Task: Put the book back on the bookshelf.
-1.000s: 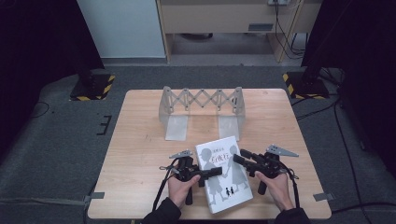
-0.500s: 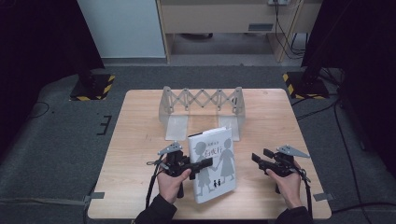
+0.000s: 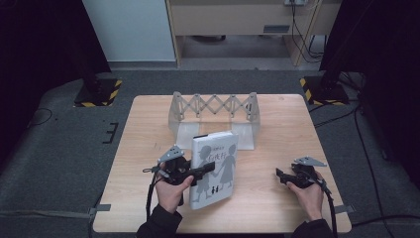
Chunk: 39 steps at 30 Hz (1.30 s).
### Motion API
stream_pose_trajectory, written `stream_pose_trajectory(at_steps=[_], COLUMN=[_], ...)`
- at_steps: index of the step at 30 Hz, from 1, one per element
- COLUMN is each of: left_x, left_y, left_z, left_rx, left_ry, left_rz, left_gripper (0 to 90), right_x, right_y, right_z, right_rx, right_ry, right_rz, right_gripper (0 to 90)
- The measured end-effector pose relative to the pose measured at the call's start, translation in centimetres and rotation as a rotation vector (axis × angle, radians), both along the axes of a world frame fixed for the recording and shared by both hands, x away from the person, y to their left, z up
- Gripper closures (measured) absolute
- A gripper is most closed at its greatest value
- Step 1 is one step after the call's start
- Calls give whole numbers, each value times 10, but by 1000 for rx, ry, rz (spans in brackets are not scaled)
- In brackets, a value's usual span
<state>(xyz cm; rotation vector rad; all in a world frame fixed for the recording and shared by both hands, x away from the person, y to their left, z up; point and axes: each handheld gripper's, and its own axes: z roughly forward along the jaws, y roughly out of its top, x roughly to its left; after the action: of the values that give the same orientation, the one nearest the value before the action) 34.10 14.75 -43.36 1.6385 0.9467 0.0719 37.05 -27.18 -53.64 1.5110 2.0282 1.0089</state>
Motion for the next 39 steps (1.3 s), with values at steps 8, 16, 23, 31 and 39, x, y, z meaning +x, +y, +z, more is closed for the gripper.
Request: stream_pose_trajectory(at_steps=[8, 16, 23, 31, 39], left_x=[1, 5, 18, 39, 60], left_y=[39, 58, 67, 70, 70], left_z=[21, 33, 38, 39, 46], left_rx=[-12, 16, 32, 62, 105], left_ry=[-45, -82, -93, -103, -131], left_rz=[111, 184, 224, 265, 315], left_gripper=[531, 530, 530, 530, 530], right_x=[1, 2, 4, 5, 5], right_y=[-1, 1, 1, 1, 1], right_z=[-1, -2, -2, -2, -2], right_rx=[-74, -95, -98, -99, -99], right_ry=[3, 12, 22, 23, 25], right_rz=[1, -3, -6, -6, -7], right_gripper=[197, 142, 98, 91, 88])
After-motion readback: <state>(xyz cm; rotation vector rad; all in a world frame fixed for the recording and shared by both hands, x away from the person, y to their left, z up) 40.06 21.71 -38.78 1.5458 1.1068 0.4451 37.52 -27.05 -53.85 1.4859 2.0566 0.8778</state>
